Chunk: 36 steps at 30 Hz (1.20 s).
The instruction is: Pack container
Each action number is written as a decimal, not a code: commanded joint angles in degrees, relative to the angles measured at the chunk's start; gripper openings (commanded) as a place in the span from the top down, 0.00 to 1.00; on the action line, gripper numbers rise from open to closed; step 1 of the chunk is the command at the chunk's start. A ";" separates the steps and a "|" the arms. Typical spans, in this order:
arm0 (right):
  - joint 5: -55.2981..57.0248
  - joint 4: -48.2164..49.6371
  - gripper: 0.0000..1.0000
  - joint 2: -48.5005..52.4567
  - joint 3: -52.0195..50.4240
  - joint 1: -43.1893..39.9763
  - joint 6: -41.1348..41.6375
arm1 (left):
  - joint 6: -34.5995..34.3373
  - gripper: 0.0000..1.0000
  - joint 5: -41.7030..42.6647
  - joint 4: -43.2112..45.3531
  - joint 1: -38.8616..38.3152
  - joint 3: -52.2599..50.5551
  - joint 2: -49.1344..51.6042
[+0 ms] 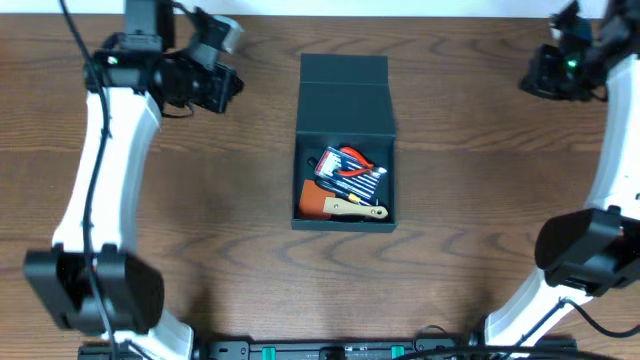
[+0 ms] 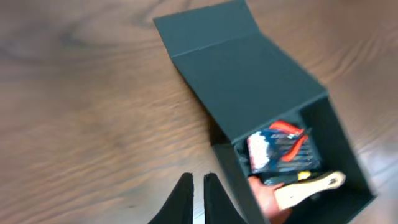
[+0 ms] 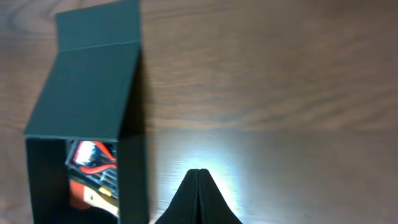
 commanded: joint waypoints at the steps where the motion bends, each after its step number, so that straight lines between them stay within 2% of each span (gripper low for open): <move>1: -1.40 0.76 0.99 2.97 -0.50 2.60 1.38 | -6.69 0.94 11.23 0.81 0.96 -0.48 4.09; 17: -7.21 2.49 0.99 22.71 -0.50 7.65 -1.16 | -7.80 0.94 11.69 12.28 0.26 -0.48 21.00; 25: -9.86 4.72 0.99 25.90 -0.50 9.77 -2.19 | -7.80 0.95 15.04 17.51 -0.20 -0.48 28.50; 36: -15.06 6.71 0.99 28.02 -0.52 11.87 -2.58 | -7.76 0.94 15.06 20.72 -3.43 -0.48 34.23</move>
